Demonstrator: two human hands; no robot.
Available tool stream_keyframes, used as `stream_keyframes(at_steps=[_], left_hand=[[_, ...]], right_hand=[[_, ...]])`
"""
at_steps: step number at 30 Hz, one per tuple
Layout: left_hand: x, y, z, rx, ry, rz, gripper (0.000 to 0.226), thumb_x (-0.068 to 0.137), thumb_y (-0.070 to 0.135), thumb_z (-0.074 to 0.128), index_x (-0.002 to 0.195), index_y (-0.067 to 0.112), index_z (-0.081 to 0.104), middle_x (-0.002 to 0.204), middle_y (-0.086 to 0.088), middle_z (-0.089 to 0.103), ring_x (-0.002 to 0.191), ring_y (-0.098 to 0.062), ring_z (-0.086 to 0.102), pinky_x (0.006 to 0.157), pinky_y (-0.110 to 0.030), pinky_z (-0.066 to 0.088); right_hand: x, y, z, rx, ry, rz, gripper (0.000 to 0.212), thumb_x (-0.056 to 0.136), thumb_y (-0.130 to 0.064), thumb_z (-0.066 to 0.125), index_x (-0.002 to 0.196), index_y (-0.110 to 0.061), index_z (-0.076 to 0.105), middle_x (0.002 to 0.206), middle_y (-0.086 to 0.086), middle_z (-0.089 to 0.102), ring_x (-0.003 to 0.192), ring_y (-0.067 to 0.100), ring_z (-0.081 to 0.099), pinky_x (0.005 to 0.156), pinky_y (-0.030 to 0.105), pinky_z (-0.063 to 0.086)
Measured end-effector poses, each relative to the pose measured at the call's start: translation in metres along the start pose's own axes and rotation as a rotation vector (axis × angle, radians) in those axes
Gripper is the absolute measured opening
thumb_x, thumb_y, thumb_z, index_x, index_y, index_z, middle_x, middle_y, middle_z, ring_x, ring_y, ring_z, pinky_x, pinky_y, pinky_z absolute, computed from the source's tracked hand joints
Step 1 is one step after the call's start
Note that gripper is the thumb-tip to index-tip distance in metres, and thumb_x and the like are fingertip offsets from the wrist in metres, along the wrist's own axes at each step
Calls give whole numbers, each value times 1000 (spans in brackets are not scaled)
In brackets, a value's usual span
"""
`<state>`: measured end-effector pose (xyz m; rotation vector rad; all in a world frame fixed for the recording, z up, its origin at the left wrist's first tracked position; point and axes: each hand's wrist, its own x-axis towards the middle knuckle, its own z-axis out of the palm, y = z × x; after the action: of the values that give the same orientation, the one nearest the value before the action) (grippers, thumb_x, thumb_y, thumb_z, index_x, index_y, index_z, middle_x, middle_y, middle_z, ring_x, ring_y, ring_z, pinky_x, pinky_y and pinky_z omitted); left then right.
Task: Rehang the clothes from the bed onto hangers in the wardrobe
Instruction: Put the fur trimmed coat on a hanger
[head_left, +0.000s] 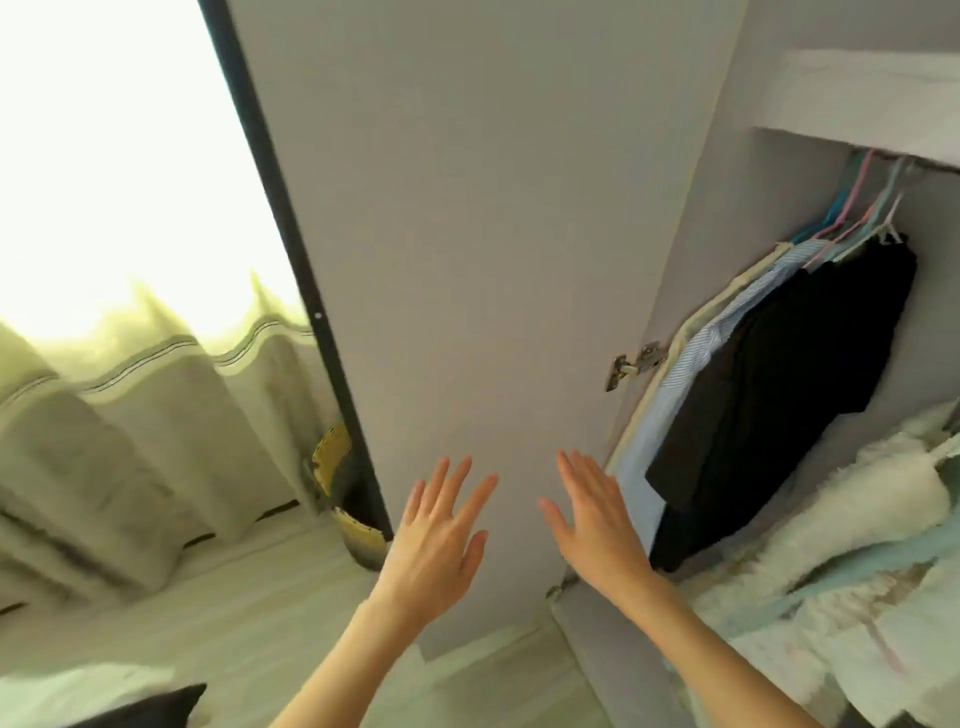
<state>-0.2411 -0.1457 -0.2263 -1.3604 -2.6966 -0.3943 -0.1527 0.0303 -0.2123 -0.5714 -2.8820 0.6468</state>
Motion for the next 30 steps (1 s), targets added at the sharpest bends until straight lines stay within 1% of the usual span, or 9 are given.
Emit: stream_keyframes(at_steps=[2, 8, 12, 16, 19, 22, 24, 27, 30], left_hand=[[-61, -24, -7, 35, 37, -120, 70, 82, 31, 67, 141, 25, 30, 145, -12, 38, 135, -36, 32, 104, -54, 32], [-253, -59, -21, 112, -8, -597, 73, 73, 32, 74, 137, 26, 39, 138, -8, 47, 133, -30, 32, 100, -46, 34], [-354, -62, -42, 142, 15, -935, 54, 79, 39, 45, 132, 26, 41, 130, -7, 55, 126, -30, 40, 92, -45, 42], [-431, -59, -69, 133, 144, -1220, 51, 81, 37, 38, 130, 22, 40, 128, -12, 56, 118, -35, 53, 89, -48, 47], [-481, -34, -73, 87, 234, -1509, 60, 88, 45, 23, 144, 25, 27, 150, -6, 26, 141, -28, 21, 112, -41, 21], [-521, 5, -61, 49, 295, -1761, 85, 69, 58, -9, 147, 29, 8, 156, 0, 1, 144, -21, -7, 113, -33, -5], [-541, 31, -55, 2, 281, -1912, 92, 62, 58, -15, 147, 29, 4, 156, 0, -3, 143, -20, -10, 110, -30, -11], [-565, 66, -50, 30, 390, -2060, 89, 68, 59, -7, 147, 26, 16, 156, -5, 8, 144, -25, -2, 109, -34, -7], [-591, 96, -54, 42, 495, -2185, 85, 71, 58, -4, 146, 27, 20, 155, -3, 12, 144, -23, -1, 109, -32, -7]], right_hand=[[-19, -37, 31, 31, -78, -103, 62, 98, -47, 26, 149, -21, 1, 157, -1, 2, 144, 13, -3, 115, 31, -5], [-88, -140, 104, 57, -267, -455, 62, 97, -46, 31, 147, -26, 1, 157, -3, 4, 144, 12, -3, 109, 26, -12], [-115, -215, 130, 96, -354, -675, 61, 97, -40, 39, 148, -26, 9, 156, -5, 10, 144, 11, 1, 113, 28, -7], [-144, -293, 152, 136, -431, -956, 59, 96, -39, 42, 147, -26, 15, 155, -5, 18, 144, 11, 8, 112, 26, -6], [-176, -339, 174, 116, -591, -1167, 60, 98, -41, 36, 149, -23, 10, 156, -5, 12, 144, 11, 2, 111, 25, -8], [-211, -370, 196, 90, -726, -1344, 60, 98, -42, 34, 149, -23, 8, 156, -6, 11, 144, 11, 0, 109, 23, -10], [-234, -385, 208, 67, -774, -1475, 62, 96, -52, 26, 148, -23, 11, 155, -4, 15, 144, 12, 4, 107, 21, -9], [-267, -405, 222, 16, -854, -1624, 96, 74, -78, -10, 148, -22, 17, 153, -3, 22, 143, 14, 12, 113, 25, 1], [-307, -431, 236, 21, -898, -1737, 98, 73, -78, -12, 148, -21, 18, 153, -2, 24, 143, 16, 15, 115, 30, 8]])
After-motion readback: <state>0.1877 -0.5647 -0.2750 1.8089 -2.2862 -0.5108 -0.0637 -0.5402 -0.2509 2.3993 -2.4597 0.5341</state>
